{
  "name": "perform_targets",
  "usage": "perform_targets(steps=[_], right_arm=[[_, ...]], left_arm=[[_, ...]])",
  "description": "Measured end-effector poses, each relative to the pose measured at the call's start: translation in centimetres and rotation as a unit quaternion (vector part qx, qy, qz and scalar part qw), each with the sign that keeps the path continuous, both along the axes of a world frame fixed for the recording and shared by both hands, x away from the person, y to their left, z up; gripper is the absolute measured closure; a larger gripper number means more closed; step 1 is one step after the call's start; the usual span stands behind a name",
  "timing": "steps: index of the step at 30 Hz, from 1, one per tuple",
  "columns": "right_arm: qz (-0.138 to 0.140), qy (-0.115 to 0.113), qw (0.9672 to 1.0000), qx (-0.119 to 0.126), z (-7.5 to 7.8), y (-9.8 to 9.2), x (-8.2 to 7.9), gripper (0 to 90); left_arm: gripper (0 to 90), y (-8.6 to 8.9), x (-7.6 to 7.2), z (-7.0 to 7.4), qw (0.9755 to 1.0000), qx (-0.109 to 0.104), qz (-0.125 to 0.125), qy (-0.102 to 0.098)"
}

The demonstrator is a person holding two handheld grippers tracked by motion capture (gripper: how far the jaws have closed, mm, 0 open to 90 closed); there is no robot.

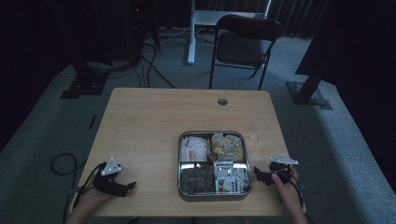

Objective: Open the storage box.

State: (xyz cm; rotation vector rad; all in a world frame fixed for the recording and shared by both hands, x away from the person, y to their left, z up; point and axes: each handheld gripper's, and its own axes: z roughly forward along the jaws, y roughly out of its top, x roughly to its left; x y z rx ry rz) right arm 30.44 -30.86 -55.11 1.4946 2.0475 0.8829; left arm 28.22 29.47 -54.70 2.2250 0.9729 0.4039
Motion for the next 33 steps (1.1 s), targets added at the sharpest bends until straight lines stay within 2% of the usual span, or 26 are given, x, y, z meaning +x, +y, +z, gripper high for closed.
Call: perform_targets(steps=[14, 22, 26, 33], right_arm=[[0.0, 0.001, 1.0, 0.0, 0.0, 0.0, 0.0, 10.1], [-0.001, 0.001, 1.0, 0.0, 0.0, 0.0, 0.0, 10.2], [0.0, 0.001, 1.0, 0.0, 0.0, 0.0, 0.0, 10.1], [0.0, 0.001, 1.0, 0.0, 0.0, 0.0, 0.0, 10.2]], left_arm=[[0.1, -0.1, 0.0, 0.2, 1.0, 0.008, -0.003, 0.005], [0.7, -0.7, 0.2, 0.6, 1.0, 0.002, -0.008, 0.006], [0.7, -0.9, 0.4, 0.7, 0.9998, -0.005, -0.015, 0.015], [0.7, -1.7, 0.6, 0.7, 0.9994, -0.004, -0.026, 0.022]])
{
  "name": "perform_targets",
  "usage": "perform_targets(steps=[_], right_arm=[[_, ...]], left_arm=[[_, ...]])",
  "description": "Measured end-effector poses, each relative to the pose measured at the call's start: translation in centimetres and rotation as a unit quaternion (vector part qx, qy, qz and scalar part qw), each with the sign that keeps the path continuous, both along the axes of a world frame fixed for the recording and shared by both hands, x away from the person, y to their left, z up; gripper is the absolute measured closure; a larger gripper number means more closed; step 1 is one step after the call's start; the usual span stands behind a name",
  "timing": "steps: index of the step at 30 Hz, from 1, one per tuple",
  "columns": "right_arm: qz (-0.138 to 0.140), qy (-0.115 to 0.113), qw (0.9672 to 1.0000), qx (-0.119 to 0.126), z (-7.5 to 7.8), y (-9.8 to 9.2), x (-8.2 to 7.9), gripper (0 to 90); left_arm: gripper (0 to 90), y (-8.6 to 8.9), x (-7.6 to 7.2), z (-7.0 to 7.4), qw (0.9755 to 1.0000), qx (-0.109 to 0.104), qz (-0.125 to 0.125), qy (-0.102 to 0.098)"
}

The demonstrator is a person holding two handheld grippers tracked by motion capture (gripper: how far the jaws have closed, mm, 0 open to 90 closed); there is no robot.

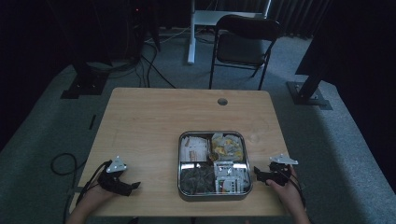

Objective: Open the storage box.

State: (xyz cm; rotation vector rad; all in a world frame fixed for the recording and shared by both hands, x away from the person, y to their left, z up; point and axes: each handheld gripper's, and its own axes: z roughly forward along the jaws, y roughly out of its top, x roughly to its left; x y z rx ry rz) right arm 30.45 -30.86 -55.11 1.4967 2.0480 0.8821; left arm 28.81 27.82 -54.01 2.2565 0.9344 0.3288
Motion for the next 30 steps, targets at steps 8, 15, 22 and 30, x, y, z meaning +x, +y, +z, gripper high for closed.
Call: perform_targets(steps=[8, 15, 22, 30], right_arm=[[-0.001, 0.0, 1.0, 0.0, 0.0, 0.0, 0.0, 10.1], [0.0, 0.0, 1.0, 0.0, 0.0, 0.0, 0.0, 10.1], [0.0, 0.0, 1.0, 0.0, 0.0, 0.0, 0.0, 10.1], [0.0, 0.0, 1.0, 0.0, 0.0, 0.0, 0.0, 10.1]], left_arm=[[0.8, -1.3, 0.3, 0.5, 0.9999, 0.0, -0.012, -0.006], [0.8, -2.4, 0.5, 1.0, 0.9996, -0.003, -0.027, -0.003], [0.8, -3.3, 0.8, 1.6, 0.9991, -0.009, -0.04, -0.006], [0.8, -4.5, 1.1, 2.4, 0.9981, -0.021, -0.058, -0.009]])
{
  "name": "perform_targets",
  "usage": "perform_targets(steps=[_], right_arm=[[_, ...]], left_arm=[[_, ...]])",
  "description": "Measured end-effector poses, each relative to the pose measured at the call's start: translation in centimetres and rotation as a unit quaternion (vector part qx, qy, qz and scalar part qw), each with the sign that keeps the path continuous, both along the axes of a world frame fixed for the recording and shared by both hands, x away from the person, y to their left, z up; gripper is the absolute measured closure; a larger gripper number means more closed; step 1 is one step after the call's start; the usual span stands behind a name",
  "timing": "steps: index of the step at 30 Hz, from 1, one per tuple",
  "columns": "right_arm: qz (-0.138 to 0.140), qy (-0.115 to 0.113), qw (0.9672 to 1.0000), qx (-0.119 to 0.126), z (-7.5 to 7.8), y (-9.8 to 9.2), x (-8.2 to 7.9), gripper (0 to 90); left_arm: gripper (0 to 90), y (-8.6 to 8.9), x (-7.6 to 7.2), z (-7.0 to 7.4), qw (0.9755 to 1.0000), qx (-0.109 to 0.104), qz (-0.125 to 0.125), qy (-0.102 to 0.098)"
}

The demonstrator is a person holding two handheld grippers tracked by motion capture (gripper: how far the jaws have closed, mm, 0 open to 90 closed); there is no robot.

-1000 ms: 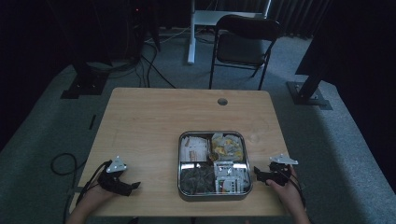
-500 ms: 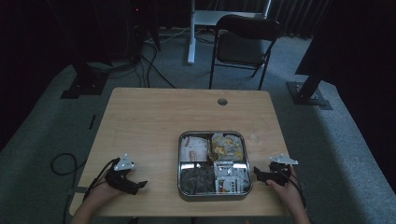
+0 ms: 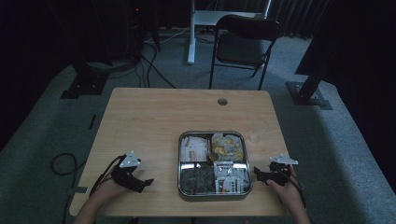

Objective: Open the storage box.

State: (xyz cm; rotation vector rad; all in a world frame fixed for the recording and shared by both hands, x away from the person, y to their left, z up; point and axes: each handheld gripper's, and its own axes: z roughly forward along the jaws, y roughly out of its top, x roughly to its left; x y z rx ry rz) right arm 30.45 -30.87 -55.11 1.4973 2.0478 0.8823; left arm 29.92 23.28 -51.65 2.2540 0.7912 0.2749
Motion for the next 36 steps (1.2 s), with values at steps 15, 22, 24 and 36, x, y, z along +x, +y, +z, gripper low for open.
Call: perform_targets(steps=[15, 22, 24, 36], right_arm=[[0.0, 0.0, 1.0, 0.0, 0.0, 0.0, 0.0, 10.1], [0.0, 0.0, 1.0, 0.0, 0.0, 0.0, 0.0, 10.1], [0.0, 0.0, 1.0, 0.0, 0.0, 0.0, 0.0, 10.1], [0.0, 0.0, 1.0, 0.0, 0.0, 0.0, 0.0, 10.1]], left_arm=[[0.8, -3.3, 1.0, 2.5, 0.9987, -0.017, -0.044, -0.02], [0.8, -5.3, 1.5, 3.0, 0.9973, -0.029, -0.063, -0.025], [0.8, -5.7, 1.5, 3.2, 0.9967, -0.031, -0.069, -0.027], [0.8, -8.6, 2.1, 4.2, 0.9937, -0.034, -0.1, -0.036]])
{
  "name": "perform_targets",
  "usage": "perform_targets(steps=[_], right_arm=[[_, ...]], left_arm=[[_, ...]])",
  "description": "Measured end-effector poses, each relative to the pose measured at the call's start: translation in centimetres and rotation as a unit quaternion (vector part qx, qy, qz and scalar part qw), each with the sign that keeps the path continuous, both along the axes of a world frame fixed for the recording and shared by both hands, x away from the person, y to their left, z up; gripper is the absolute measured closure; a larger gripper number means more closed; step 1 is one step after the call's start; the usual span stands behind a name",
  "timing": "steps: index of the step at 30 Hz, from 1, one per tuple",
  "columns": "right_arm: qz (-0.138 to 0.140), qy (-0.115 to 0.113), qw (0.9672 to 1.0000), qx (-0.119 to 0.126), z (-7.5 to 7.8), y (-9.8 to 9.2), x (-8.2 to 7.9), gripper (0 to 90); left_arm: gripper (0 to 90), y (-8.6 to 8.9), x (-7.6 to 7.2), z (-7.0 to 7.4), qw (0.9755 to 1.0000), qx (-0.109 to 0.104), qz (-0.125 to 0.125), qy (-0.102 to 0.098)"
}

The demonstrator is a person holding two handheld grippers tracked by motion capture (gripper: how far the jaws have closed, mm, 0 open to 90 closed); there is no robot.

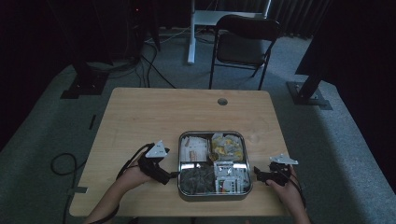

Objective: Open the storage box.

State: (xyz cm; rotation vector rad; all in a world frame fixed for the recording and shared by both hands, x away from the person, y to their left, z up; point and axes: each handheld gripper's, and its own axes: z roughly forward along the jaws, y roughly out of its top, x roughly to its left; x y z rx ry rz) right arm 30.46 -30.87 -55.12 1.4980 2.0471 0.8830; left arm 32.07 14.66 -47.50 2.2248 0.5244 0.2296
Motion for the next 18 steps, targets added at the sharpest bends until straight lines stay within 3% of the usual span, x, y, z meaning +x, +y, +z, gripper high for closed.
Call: perform_targets(steps=[12, 18], right_arm=[[0.0, 0.0, 1.0, 0.0, 0.0, 0.0, 0.0, 10.1], [0.0, 0.0, 1.0, 0.0, 0.0, 0.0, 0.0, 10.1]], left_arm=[[0.8, -2.2, 0.6, 0.3, 0.9997, 0.004, -0.023, 0.0], [0.8, -3.4, 0.9, 0.6, 0.9996, 0.002, -0.026, -0.009]])
